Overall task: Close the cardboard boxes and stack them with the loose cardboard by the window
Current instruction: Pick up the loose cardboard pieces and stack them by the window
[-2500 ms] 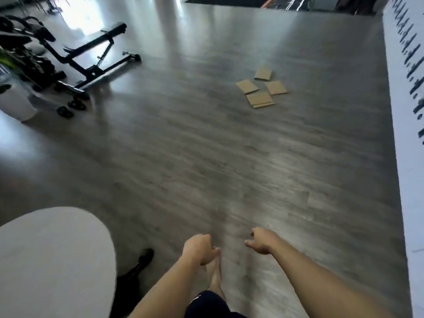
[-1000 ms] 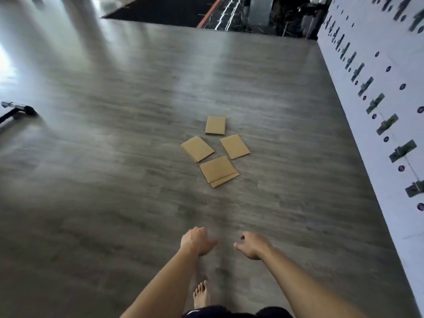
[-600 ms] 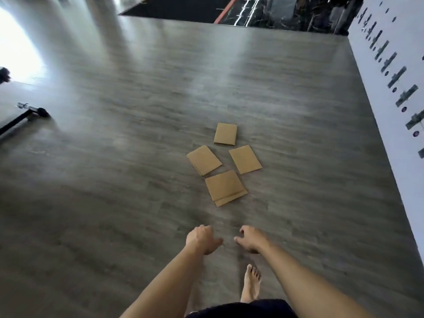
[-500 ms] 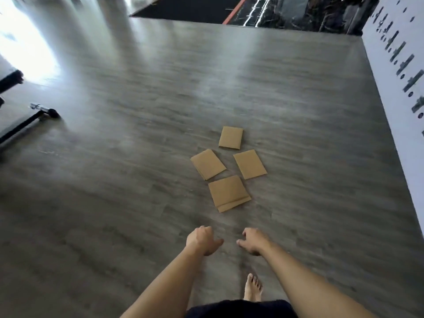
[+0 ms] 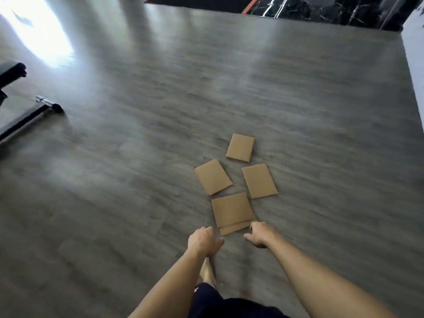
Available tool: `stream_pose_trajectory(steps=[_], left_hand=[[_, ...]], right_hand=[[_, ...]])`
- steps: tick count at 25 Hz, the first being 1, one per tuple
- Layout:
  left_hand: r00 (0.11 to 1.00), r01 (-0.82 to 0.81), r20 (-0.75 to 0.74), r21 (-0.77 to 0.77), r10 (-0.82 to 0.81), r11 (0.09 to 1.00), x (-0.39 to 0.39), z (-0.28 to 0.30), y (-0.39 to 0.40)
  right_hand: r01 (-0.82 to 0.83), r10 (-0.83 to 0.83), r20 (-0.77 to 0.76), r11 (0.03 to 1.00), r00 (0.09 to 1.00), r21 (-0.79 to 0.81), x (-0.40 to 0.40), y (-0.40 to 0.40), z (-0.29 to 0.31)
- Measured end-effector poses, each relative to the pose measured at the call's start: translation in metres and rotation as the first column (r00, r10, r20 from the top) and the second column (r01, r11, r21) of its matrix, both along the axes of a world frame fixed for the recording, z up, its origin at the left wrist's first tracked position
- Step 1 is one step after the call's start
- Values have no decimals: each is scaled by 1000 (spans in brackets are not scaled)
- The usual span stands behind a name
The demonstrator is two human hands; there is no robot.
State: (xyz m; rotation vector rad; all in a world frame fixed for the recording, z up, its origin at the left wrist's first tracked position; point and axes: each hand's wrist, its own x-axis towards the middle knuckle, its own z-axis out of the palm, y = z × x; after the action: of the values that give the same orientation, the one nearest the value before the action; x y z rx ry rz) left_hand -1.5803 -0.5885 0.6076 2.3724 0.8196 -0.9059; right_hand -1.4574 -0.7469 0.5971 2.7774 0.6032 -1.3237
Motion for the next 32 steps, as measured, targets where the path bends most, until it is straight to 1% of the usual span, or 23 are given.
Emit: stream_pose_trajectory(steps=[3,5,8,10,12,17,20,23,25,28,30,32], left_hand=[[1000,15,-26,-22,-15,1000,38,-9,34],[999,40,-36,-25,-40,999,67,-17,52],[1000,23,14,0,-23,1000,109,-20,65],[999,-8,34,-4,8,1000,133,-22,65],[997,-63,41,4,63,998,156,-25,61],[970,-243,-7,78,244,967,207,-51,43],[942,-333,-28,28,334,943,246,-73,24],[928,-372,5,-8,372,928,273,-111,18],[920,-391,17,12,391,920,284,-154,24],[907,-421,18,47,421,906,295,-246,43],[896,-443,23,97,443,891,293,-316,49],[890,-453,13,138,456,881,287,-372,49]], right_hand=[[74,-74,-28,997,997,-19,36,25,8],[105,-105,-19,994,994,-16,64,38,8],[103,-103,-4,995,995,-17,101,50,8],[67,-67,-1,997,998,-35,127,54,3],[33,-32,3,999,999,-18,159,55,-5],[-105,106,-30,994,994,18,229,48,-41],[-161,162,-63,987,985,18,271,40,-73],[-119,120,-64,993,991,23,299,40,-112],[-58,60,-66,998,996,19,309,42,-154],[50,-48,-55,998,997,38,320,48,-242],[142,-140,-44,988,989,60,322,51,-311],[208,-206,-41,976,978,65,322,50,-366]])
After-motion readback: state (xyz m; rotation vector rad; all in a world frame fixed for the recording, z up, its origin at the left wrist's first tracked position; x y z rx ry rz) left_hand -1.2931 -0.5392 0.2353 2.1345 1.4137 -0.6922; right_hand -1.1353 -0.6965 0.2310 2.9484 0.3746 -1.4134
